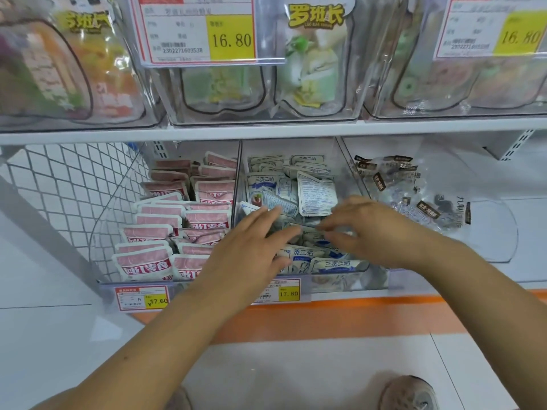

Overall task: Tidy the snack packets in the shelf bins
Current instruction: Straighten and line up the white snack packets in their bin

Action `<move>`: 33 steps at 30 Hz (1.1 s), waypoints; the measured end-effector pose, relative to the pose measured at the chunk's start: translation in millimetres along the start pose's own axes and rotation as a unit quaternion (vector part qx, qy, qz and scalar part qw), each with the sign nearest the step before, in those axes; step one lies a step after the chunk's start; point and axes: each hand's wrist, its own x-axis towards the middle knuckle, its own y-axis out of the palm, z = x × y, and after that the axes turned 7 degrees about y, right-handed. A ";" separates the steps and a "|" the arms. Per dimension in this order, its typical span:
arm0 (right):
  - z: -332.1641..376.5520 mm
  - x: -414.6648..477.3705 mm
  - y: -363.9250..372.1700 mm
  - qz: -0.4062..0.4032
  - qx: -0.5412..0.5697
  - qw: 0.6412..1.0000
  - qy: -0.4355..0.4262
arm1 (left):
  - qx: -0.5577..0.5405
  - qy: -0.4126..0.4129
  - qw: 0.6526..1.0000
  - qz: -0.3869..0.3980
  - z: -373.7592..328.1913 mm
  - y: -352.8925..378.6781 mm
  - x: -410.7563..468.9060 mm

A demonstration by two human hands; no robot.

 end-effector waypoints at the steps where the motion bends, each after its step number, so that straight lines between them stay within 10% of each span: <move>1: 1.3 -2.3 -1.8 0.011 0.012 1.000 -0.003 | -0.003 0.004 1.000 0.000 -0.8 0.4 0.0; 9: 4.3 -5.4 -4.3 0.031 -0.103 0.994 0.022 | -0.043 -0.001 0.999 -0.020 2.2 -4.0 -0.9; 24: 3.5 11.0 -17.1 0.060 0.001 0.997 0.041 | -0.036 0.071 0.997 -0.024 -8.3 5.9 8.1; 33: 15.9 65.3 12.9 0.071 -0.193 0.979 -0.001 | -0.031 0.106 0.990 -0.085 -1.2 8.9 3.3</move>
